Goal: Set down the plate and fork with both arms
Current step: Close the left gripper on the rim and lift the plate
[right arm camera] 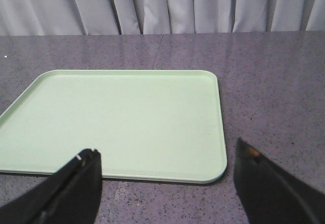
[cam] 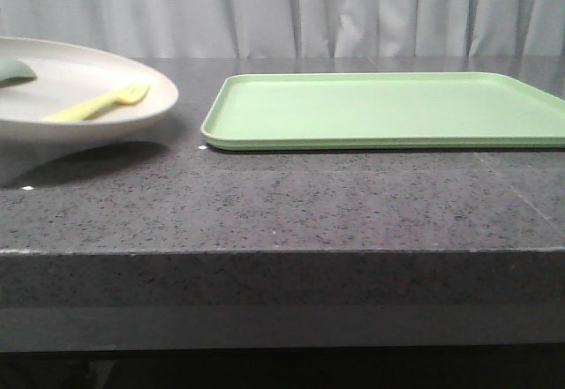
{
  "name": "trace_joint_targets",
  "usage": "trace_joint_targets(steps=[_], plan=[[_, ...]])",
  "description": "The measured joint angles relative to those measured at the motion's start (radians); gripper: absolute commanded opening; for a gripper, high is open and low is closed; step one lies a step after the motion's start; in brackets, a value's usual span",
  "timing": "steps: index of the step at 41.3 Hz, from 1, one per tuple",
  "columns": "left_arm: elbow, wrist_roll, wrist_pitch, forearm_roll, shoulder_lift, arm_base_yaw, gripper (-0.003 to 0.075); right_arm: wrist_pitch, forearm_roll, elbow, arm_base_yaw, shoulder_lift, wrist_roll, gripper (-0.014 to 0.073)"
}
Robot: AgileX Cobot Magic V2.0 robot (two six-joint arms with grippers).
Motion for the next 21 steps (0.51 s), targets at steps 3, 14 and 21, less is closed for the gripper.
trace_joint_targets(steps=[3,14,21], plan=[[-0.015,0.014,0.002,-0.065,0.000,0.004,-0.0018,0.000,0.000,0.000,0.000,0.000,0.000,0.0561],[-0.033,0.026,-0.022,-0.202,0.000,-0.017,-0.0018,0.000,0.000,0.000,0.000,0.002,0.000,0.0561],[-0.054,0.028,-0.059,-0.208,0.030,-0.141,-0.0018,0.000,0.000,0.000,0.000,0.002,0.000,0.0561]])
